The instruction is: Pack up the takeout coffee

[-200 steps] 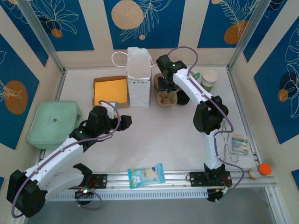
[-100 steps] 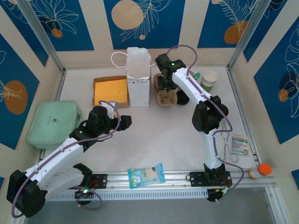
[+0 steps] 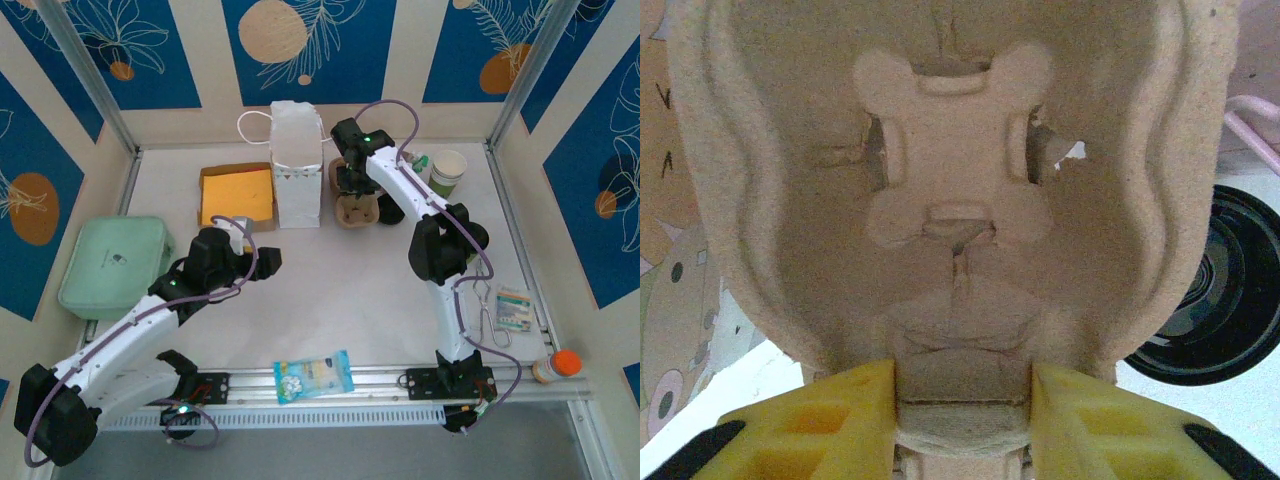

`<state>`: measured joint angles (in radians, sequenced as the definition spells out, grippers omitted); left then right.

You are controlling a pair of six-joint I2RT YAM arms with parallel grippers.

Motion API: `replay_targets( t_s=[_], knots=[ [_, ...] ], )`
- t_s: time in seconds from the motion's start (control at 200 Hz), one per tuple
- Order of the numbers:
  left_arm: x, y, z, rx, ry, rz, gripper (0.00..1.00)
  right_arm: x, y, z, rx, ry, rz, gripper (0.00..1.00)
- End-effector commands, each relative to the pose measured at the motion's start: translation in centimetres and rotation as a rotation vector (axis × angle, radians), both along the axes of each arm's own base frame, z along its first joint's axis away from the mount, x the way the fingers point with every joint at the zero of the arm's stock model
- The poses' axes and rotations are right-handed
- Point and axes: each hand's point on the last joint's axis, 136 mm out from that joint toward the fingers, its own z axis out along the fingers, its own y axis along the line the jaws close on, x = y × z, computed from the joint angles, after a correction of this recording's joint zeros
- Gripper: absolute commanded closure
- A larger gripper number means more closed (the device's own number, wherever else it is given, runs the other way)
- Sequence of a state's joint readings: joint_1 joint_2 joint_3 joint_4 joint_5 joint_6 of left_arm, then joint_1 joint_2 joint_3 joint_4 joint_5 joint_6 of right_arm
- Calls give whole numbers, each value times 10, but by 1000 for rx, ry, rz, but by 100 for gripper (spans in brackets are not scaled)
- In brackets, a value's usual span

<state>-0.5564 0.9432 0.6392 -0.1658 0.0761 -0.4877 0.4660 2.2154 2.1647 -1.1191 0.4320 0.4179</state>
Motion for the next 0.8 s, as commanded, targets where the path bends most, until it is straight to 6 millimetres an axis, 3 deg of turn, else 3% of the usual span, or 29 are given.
replay_targets(
  t_s=[0.0,0.795],
  knots=[
    [-1,7,0,19,-14,11,18,-4,1,-1,-14,13,3,65],
    [-1,9,4,14,-25,17,18,-25,-7,36,7,-48,-13,69]
  ],
)
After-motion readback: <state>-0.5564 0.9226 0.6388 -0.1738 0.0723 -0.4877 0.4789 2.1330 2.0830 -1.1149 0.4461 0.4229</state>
